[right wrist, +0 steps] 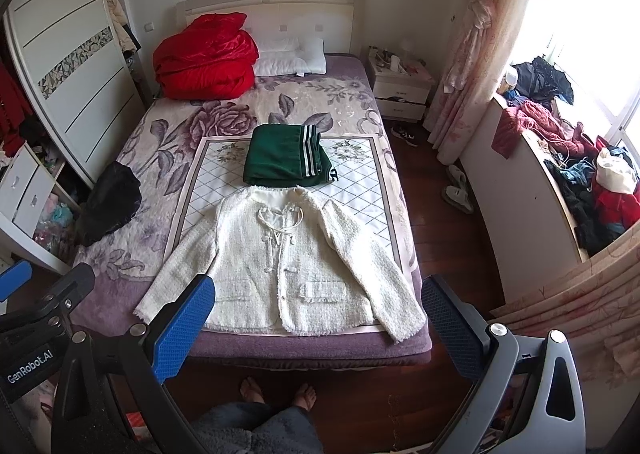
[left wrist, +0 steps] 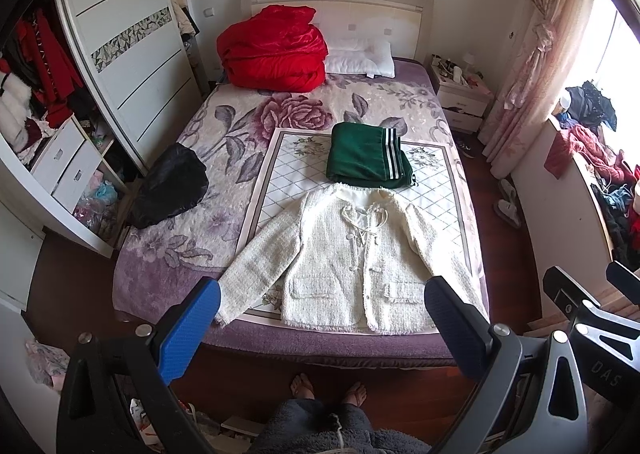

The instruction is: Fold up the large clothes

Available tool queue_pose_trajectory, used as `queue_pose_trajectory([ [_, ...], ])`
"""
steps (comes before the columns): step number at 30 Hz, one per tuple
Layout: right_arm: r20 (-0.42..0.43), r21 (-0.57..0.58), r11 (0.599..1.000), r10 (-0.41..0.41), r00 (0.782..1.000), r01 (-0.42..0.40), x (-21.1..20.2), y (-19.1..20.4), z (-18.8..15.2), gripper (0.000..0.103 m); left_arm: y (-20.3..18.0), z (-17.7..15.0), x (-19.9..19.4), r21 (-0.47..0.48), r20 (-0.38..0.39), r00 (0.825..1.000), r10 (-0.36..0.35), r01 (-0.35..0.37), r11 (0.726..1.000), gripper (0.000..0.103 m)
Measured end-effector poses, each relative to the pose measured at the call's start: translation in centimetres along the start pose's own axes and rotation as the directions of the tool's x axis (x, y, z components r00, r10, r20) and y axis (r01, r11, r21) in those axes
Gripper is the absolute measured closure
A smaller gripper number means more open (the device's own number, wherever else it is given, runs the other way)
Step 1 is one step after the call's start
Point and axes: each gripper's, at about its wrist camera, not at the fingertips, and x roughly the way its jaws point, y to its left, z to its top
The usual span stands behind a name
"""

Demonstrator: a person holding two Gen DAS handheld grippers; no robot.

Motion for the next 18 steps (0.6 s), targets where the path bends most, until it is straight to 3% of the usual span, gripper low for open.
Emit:
queue_pose_trajectory([
  [18, 0.007, 0.007, 1.000, -0.003, 1.000, 0.003, -1.08, -0.23, 1.04, 0.000, 0.77, 0.20, 0.31, 0.004, 0.013, 1.000, -0.014, 0.014, 1.000, 0.000],
])
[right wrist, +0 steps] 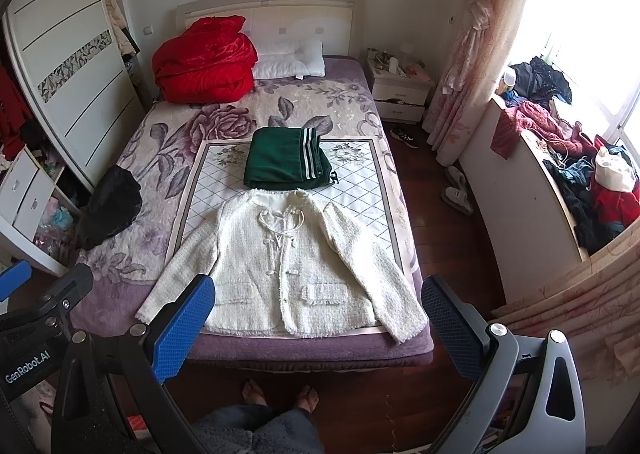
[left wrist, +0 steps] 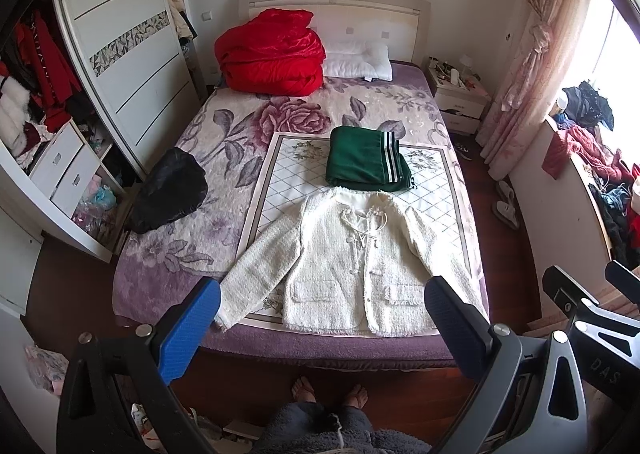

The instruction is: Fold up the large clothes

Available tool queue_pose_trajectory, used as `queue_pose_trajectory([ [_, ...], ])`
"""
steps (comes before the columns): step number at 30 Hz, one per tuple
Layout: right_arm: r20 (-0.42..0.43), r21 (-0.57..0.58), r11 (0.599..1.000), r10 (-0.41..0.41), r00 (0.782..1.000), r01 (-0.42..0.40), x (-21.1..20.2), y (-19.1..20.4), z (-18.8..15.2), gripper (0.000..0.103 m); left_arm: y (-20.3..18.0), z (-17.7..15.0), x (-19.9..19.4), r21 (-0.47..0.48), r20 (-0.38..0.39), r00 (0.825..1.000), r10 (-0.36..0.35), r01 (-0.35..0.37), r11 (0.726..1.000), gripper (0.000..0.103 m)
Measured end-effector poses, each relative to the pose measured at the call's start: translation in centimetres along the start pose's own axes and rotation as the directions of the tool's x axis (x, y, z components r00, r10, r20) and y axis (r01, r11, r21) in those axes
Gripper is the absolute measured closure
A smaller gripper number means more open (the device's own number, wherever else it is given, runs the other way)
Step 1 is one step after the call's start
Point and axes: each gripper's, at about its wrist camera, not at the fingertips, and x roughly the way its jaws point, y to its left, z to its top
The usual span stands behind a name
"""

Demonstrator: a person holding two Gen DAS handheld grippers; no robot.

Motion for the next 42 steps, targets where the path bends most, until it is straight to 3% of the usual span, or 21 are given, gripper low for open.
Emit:
queue_pose_trajectory([
  [34, -0.002, 0.011, 1.000, 0.001, 1.000, -0.001, -0.6, 0.3, 0.0, 0.000, 1.6, -0.9, 0.1, 0.016, 0.017, 1.000, -0.025, 0.025, 1.000, 0.000],
  [42, -0.041, 0.059, 0.998, -0.031, 0.999, 0.034, 2.2, 2.0, 0.4, 0.000, 2.5, -0.1, 4.4, 0.070, 0.038, 0.999, -0.022, 0.020, 0.997, 0.000],
])
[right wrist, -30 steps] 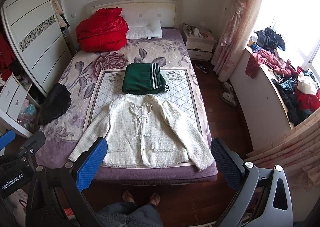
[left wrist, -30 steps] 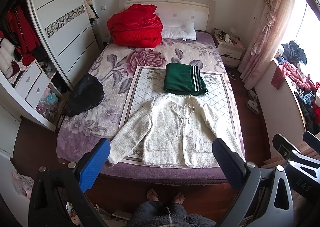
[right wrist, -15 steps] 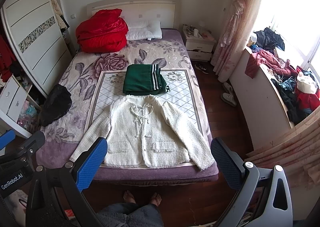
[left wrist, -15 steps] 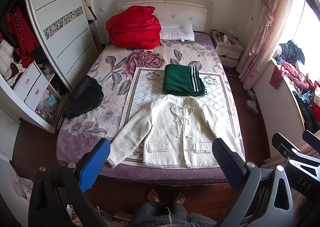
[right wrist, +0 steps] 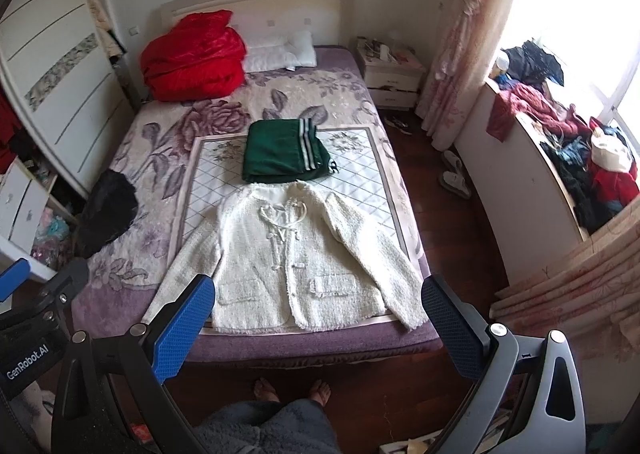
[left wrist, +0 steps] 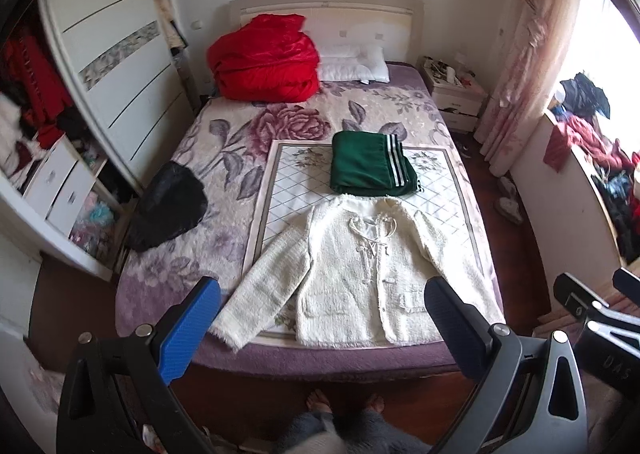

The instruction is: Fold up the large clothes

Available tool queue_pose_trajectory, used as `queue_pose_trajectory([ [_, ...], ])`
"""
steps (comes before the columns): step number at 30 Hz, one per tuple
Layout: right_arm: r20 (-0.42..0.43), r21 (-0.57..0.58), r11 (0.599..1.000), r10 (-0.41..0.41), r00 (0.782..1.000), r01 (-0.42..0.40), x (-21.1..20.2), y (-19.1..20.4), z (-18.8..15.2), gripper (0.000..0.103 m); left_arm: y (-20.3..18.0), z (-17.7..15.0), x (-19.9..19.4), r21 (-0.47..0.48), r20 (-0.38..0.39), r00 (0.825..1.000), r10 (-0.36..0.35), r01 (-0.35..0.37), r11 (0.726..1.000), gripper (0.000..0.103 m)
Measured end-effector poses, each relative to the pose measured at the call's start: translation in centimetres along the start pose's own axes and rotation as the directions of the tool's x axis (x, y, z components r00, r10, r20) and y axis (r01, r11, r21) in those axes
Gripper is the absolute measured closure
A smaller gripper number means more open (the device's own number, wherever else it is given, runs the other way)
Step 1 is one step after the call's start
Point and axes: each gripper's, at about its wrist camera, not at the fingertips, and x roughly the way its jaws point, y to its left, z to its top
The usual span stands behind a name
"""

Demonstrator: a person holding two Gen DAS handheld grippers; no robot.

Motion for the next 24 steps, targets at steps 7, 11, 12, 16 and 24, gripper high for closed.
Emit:
queue_pose_trajectory([
  [7, -0.084, 0.151, 0.988, -0.021, 0.996, 0.033, 12.0, -2.6, -0.5, 0.000, -0.7, 0.3, 11.1, 0.065, 0.034, 0.992, 0.124, -0.126, 0.990, 0.000],
  [11, -0.246, 0.305, 0.951, 0.019, 0.969, 0.059, 23.3, -7.3, -3.3, 0.000, -2.2, 0.0, 19.3, 0.082, -0.037, 0.984, 0.172, -0.168, 0.982, 0.000],
  [12, -0.272, 0.338, 0.938, 0.026, 0.962, 0.070, 25.6, -8.5, -4.5, 0.004, -2.6, -0.2, 21.2, 0.084, -0.063, 0.981, 0.182, -0.177, 0.981, 0.000],
  [16, -0.388, 0.512, 0.850, 0.098, 0.916, 0.126, 37.2, -14.5, -9.5, 0.030, -5.7, -1.9, 30.6, 0.085, -0.188, 0.956, 0.224, -0.211, 0.974, 0.000],
  [24, -0.374, 0.850, 0.494, 0.317, 0.872, 0.185, 55.8, -24.9, -21.2, 0.030, -12.2, -6.5, 45.6, 0.138, -0.333, 0.901, 0.277, -0.244, 0.960, 0.000],
])
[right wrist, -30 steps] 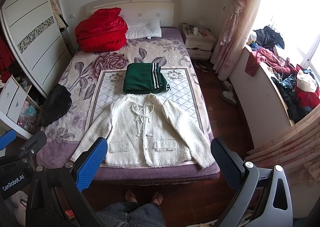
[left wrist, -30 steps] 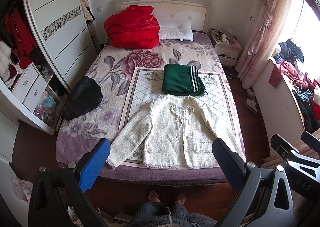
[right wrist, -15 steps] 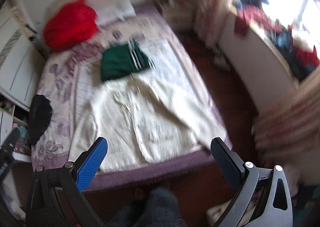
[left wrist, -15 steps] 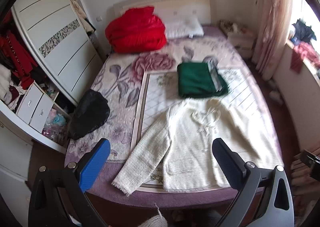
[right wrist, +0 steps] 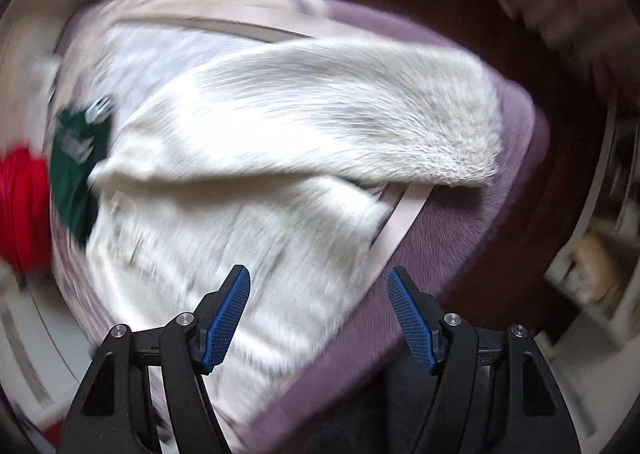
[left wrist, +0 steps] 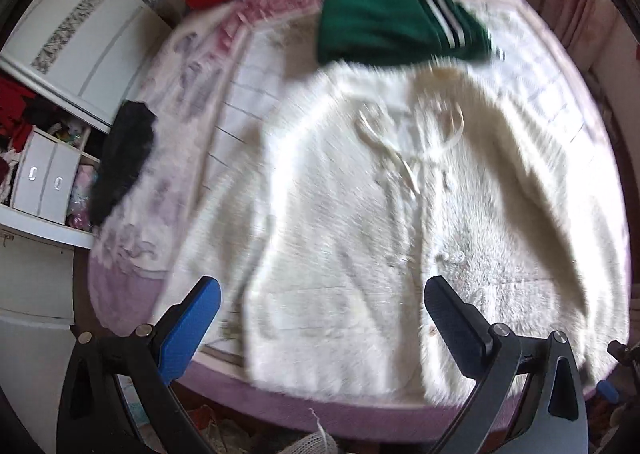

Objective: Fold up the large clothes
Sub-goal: 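Grasp the cream jacket's sleeve cuff with the right tool and lift it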

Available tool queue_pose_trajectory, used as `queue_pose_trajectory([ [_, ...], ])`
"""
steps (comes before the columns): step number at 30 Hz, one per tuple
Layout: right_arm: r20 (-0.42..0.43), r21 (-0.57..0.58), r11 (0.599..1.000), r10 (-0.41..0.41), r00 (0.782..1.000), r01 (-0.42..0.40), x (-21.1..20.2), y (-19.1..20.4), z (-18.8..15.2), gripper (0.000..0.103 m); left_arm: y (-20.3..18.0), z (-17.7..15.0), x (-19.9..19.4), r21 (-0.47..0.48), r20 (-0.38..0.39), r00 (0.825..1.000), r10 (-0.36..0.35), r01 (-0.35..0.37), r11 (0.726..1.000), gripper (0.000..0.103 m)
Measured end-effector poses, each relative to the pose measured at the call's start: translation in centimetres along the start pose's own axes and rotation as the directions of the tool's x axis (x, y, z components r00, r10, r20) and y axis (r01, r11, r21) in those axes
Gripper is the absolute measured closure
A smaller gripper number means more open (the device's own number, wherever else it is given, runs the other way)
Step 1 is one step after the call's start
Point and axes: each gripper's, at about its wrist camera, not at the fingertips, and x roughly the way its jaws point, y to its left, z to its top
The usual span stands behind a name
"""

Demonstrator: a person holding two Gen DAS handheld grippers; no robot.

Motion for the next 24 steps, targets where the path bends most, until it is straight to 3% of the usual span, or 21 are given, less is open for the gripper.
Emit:
queue_pose_trajectory([
  [4, -0.027, 0.239, 0.969, 0.064, 0.998, -0.056, 6.8, -5.5, 3.4, 0.030, -5.4, 0.2, 6.0, 0.047, -0.064, 0.998, -0.008, 0.011, 0.999, 0.000],
  [6, -0.038, 0.357, 0.934, 0.024, 0.999, -0.009, 9.1, -8.2, 3.9, 0.030, -7.5, 0.1, 8.4, 0.074, -0.082, 0.997, -0.011, 0.017, 0.997, 0.000],
  [8, -0.027, 0.433, 0.901, 0.036, 0.999, -0.021, 10.6, -9.9, 4.2, 0.034, -9.5, -0.1, 10.5, 0.105, -0.107, 0.994, -0.020, 0.032, 0.994, 0.000],
  [10, 0.059, 0.477, 0.874, 0.075, 0.995, -0.094, 10.9, -10.8, 4.3, 0.049, -10.4, -0.3, 11.3, 0.126, -0.112, 0.993, -0.030, 0.044, 0.991, 0.000],
  [11, 0.113, 0.475, 0.874, 0.056, 0.992, -0.104, 10.3, -10.7, 4.2, 0.073, -11.0, -0.2, 11.7, 0.140, -0.110, 0.993, -0.034, 0.049, 0.989, 0.000],
  [12, 0.156, 0.474, 0.873, 0.042, 0.987, -0.112, 9.8, -10.7, 4.0, 0.088, -11.5, -0.2, 11.9, 0.154, -0.105, 0.994, -0.044, 0.060, 0.986, 0.000],
  [16, 0.291, 0.474, 0.863, 0.035, 0.956, -0.176, 8.0, -9.9, 3.0, 0.091, -12.6, -0.2, 12.2, 0.189, -0.088, 0.994, -0.062, 0.078, 0.979, 0.000],
  [19, 0.320, 0.454, 0.870, 0.042, 0.947, -0.192, 7.9, -8.7, 2.9, 0.088, -13.2, 0.1, 12.2, 0.194, -0.086, 0.994, -0.073, 0.089, 0.977, 0.000],
  [24, 0.384, 0.472, 0.828, 0.115, 0.916, -0.301, 6.9, -8.7, 2.8, 0.088, -13.3, 0.6, 11.5, 0.191, -0.079, 0.993, -0.092, 0.106, 0.976, 0.000],
])
